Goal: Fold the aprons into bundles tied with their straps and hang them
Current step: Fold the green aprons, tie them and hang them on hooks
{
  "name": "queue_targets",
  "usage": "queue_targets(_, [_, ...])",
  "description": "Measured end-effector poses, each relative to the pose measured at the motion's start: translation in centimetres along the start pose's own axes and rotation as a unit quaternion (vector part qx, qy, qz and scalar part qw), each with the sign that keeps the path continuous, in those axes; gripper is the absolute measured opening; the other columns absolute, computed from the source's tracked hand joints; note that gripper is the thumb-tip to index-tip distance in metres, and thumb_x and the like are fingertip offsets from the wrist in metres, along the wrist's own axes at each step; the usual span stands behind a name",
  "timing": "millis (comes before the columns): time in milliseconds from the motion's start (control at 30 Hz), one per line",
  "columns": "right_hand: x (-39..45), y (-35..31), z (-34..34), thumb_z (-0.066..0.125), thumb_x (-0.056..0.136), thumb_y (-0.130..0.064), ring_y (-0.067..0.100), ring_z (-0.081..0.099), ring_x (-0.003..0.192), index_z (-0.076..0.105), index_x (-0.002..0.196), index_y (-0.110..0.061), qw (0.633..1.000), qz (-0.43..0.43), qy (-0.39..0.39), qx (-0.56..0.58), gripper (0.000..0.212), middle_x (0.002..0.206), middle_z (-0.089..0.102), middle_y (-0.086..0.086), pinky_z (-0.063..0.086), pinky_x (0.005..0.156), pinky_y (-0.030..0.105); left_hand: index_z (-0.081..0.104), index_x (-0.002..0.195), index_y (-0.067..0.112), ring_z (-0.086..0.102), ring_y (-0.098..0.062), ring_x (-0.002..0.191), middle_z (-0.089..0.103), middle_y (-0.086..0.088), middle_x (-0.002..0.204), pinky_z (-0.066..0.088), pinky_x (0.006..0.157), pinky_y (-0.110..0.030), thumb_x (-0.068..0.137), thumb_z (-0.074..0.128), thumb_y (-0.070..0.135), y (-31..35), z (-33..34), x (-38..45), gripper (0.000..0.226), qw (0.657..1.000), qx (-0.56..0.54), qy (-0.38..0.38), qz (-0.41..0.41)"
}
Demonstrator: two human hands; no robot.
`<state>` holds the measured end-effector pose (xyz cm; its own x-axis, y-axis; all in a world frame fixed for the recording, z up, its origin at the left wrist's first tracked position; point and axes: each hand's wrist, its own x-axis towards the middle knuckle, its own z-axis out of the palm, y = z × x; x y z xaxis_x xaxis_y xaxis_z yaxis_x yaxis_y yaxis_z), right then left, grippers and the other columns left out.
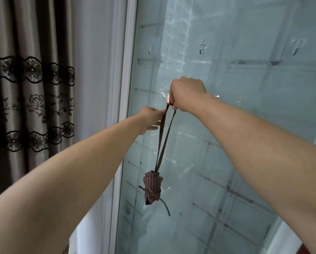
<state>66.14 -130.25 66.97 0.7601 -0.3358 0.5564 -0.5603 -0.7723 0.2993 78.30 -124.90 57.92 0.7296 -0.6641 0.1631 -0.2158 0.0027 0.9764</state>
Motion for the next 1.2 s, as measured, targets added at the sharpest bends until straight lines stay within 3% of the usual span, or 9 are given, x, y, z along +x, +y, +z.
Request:
queue_targets(167, [-0.7, 0.1, -0.1, 0.075, 0.083, -0.007, 0.028, 0.059, 0.082, 0.071, 0.103, -0.019, 0.999, -0.005, 0.017, 0.026, 0.023, 0.102, 0.064, 0.007, 0.041, 0.071, 0.033, 0.064, 0.121, 0.009, 0.069, -0.015, 0.098, 0.071, -0.003, 0.114, 0.058, 0.085, -0.032, 0.096, 0.068, 0.038, -1.2, -1.3, -1.7, 0.039, 0.999, 0.035, -0.011, -0.026])
queue_targets(333, [-2.4, -1.3, 0.0, 0.069, 0.089, -0.011, 0.028, 0.067, 0.085, 0.076, 0.093, -0.021, 0.993, -0.032, 0.053, 0.105, 0.013, 0.094, 0.071, 0.003, 0.043, 0.071, 0.032, 0.063, 0.113, 0.011, 0.068, -0.018, 0.096, 0.070, -0.004, 0.110, 0.058, 0.088, -0.035, 0.099, 0.067, 0.032, -3.1, -3.1, -4.9, 0.026, 0.996, 0.050, 0.034, -0.060])
queue_targets(533, [-5.2, -9.3, 1.7, 0.069, 0.088, -0.025, 0.022, 0.067, 0.092, 0.075, 0.090, -0.027, 0.963, -0.101, -0.028, 0.248, 0.006, 0.097, 0.072, -0.005, 0.049, 0.072, 0.031, 0.064, 0.104, 0.012, 0.066, -0.020, 0.086, 0.070, -0.003, 0.100, 0.058, 0.086, -0.037, 0.096, 0.069, 0.031, -8.2, -8.6, -11.6, 0.022, 0.985, 0.033, 0.121, -0.122])
queue_targets(667, [-8.8, -19.0, 2.2, 0.073, 0.084, -0.029, 0.017, 0.067, 0.092, 0.071, 0.075, -0.034, 0.910, -0.181, -0.127, 0.350, 0.011, 0.089, 0.073, -0.008, 0.053, 0.081, 0.028, 0.064, 0.101, 0.012, 0.062, -0.022, 0.086, 0.068, -0.007, 0.098, 0.050, 0.067, -0.029, 0.097, 0.068, 0.028, -12.5, -14.7, -19.9, 0.016, 0.960, 0.027, 0.204, -0.191])
queue_targets(733, [-11.3, -24.6, 1.9, 0.074, 0.083, -0.030, 0.018, 0.068, 0.092, 0.070, 0.070, -0.034, 0.886, -0.227, -0.163, 0.370, 0.014, 0.082, 0.069, -0.008, 0.051, 0.080, 0.025, 0.063, 0.092, 0.013, 0.062, -0.022, 0.089, 0.068, -0.005, 0.093, 0.052, 0.076, -0.033, 0.097, 0.068, 0.026, -14.3, -18.0, -25.5, 0.014, 0.939, 0.026, 0.256, -0.228])
queue_targets(800, [-14.6, -31.1, 0.7, 0.075, 0.081, -0.033, 0.019, 0.070, 0.094, 0.070, 0.067, -0.032, 0.851, -0.290, -0.198, 0.392, 0.014, 0.081, 0.070, -0.007, 0.056, 0.085, 0.029, 0.065, 0.097, 0.013, 0.063, -0.021, 0.090, 0.067, -0.004, 0.093, 0.052, 0.087, -0.035, 0.098, 0.067, 0.026, -16.2, -21.9, -32.3, 0.013, 0.914, 0.030, 0.308, -0.261])
queue_targets(900, [-20.7, -40.2, -2.4, 0.077, 0.082, -0.034, 0.017, 0.071, 0.088, 0.080, 0.085, -0.027, 0.789, -0.380, -0.241, 0.418, 0.008, 0.087, 0.076, -0.002, 0.060, 0.086, 0.034, 0.067, 0.108, 0.011, 0.061, -0.022, 0.088, 0.066, -0.007, 0.102, 0.048, 0.077, -0.031, 0.100, 0.063, 0.023, -18.2, -27.3, -43.1, 0.015, 0.881, 0.007, 0.371, -0.293])
queue_targets(1100, [-36.6, -56.1, -12.5, 0.076, 0.090, -0.027, 0.011, 0.065, 0.078, 0.079, 0.106, -0.022, 0.669, -0.521, -0.276, 0.452, 0.017, 0.088, 0.072, -0.004, 0.051, 0.074, 0.024, 0.066, 0.100, 0.011, 0.061, -0.019, 0.082, 0.065, -0.005, 0.095, 0.047, 0.071, -0.031, 0.101, 0.059, 0.021, -19.5, -35.5, -65.8, 0.011, 0.794, -0.028, 0.515, -0.323])
queue_targets(1200, [-46.1, -62.8, -17.7, 0.075, 0.091, -0.024, 0.010, 0.068, 0.080, 0.079, 0.107, -0.021, 0.605, -0.578, -0.311, 0.451, 0.017, 0.094, 0.074, -0.005, 0.057, 0.076, 0.025, 0.061, 0.089, 0.016, 0.055, -0.015, 0.070, 0.060, -0.002, 0.085, 0.045, 0.065, -0.026, 0.101, 0.060, 0.018, -19.8, -37.6, -77.7, 0.011, 0.739, -0.055, 0.582, -0.337])
